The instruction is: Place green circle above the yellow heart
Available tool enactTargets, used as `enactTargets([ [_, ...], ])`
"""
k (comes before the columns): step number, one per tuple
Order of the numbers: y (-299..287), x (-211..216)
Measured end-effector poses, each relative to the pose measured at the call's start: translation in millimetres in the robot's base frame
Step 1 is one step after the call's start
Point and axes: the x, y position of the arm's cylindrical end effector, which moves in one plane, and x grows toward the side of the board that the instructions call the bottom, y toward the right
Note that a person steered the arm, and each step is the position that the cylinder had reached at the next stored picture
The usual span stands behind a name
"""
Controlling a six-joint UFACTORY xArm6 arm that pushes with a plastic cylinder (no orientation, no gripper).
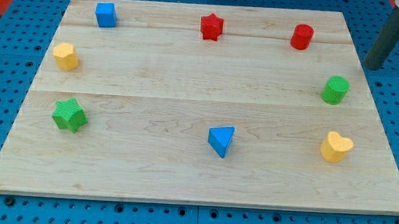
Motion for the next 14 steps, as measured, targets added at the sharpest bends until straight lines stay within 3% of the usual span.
enactTargets([
  [1,2,-7],
  [3,-76,31],
  [6,-90,80],
  [9,-99,78],
  [11,-107,106],
  [13,-138,98],
  [14,-129,60],
])
